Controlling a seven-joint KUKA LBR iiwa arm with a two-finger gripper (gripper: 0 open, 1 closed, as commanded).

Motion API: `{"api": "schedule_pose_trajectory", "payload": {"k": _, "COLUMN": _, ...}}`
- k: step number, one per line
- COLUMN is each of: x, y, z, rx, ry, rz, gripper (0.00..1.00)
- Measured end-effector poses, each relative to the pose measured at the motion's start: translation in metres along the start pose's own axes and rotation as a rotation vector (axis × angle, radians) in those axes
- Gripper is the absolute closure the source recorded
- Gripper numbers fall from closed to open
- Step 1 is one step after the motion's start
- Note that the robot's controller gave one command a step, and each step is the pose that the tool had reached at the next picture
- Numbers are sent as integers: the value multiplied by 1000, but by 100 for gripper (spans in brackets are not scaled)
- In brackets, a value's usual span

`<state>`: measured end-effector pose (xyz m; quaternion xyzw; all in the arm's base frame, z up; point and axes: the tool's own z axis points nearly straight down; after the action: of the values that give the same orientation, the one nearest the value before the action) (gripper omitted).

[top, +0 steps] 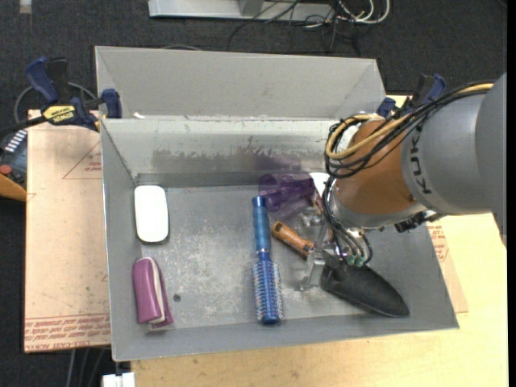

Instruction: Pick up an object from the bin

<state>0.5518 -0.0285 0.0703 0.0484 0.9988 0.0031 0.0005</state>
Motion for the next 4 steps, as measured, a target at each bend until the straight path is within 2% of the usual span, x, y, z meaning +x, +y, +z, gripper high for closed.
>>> {"api": "schedule_pose_trajectory", "payload": {"k": 1, "x": 3, "y": -22, "z": -5, "rx": 3, "ry": -1, "rz": -3, "gripper": 100}}
{"api": "schedule_pose_trajectory", "payload": {"k": 2, "x": 3, "y": -22, "z": -5, "rx": 3, "ry": -1, "rz": -4, "gripper": 100}}
{"api": "schedule_pose_trajectory", "payload": {"k": 3, "x": 3, "y": -29, "z": -94, "rx": 2, "ry": -9, "rz": -27, "gripper": 100}}
{"api": "schedule_pose_trajectory", "payload": {"k": 4, "x": 2, "y": -30, "z": -47, "rx": 0, "ry": 3, "rz": -12, "gripper": 100}}
